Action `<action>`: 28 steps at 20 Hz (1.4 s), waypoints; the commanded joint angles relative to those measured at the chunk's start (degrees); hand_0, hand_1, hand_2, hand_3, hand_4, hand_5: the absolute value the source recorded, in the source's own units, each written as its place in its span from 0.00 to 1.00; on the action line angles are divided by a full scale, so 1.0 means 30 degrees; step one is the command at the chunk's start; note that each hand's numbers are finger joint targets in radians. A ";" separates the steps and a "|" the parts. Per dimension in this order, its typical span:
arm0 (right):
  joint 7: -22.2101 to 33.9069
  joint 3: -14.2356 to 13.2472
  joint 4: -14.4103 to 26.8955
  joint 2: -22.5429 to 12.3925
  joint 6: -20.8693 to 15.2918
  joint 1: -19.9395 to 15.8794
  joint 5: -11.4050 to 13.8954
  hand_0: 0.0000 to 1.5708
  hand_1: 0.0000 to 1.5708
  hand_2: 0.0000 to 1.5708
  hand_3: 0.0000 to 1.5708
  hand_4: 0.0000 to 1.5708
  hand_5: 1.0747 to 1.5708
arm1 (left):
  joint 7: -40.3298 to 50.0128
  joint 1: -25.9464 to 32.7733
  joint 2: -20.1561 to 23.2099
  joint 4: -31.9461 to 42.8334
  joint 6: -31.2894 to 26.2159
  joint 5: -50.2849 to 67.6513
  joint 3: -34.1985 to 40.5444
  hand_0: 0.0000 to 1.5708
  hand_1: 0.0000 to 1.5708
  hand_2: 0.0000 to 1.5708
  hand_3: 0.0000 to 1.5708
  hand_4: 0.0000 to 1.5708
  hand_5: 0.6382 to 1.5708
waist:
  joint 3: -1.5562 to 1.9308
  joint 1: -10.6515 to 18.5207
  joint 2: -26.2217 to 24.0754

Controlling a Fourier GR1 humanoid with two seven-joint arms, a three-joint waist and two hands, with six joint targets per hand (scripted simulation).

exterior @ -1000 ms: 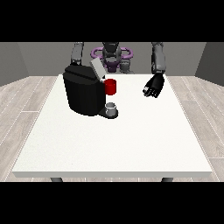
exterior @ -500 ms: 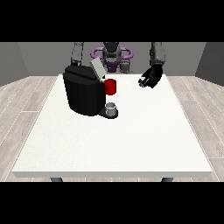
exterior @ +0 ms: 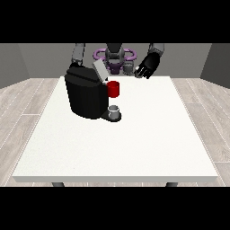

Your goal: Insert the coffee pod into the coffee machine and close the lid

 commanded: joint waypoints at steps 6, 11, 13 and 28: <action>-0.1094 0.0311 -0.0856 0.0510 0.0765 -0.0144 -0.0624 0.00 0.00 0.00 0.00 0.00 1.00 | 0.2096 -0.3074 -0.0294 0.0174 -0.1293 0.1135 0.1962 0.63 0.63 0.77 0.87 0.33 1.00 | 0.0001 -0.1534 0.0470; -0.0930 0.0206 -0.1064 -0.0074 0.0460 -0.1395 -0.0260 0.00 0.00 0.00 0.00 0.00 1.00 | 0.3744 -0.5868 0.0080 0.0405 -0.1759 0.1432 0.2857 0.76 0.76 0.79 0.80 0.31 1.00 | 0.0004 -0.2240 0.1419; -0.1720 0.0647 -0.1668 0.0394 0.0292 -0.0834 -0.0161 0.00 0.00 0.00 0.00 0.00 1.00 | 0.3378 -0.6484 0.1157 0.0777 -0.2106 0.1569 0.3346 0.80 0.80 0.82 0.81 0.31 1.00 | 0.0002 -0.2944 0.1925; 0.0579 -0.1144 -0.2926 -0.1319 0.0744 -0.3581 -0.0938 0.00 0.00 0.00 0.00 0.00 1.00 | 0.2410 -0.7500 0.1750 0.1764 -0.1381 0.0769 0.3140 0.77 0.77 0.81 0.79 0.30 1.00 | 0.0000 -0.3368 0.4411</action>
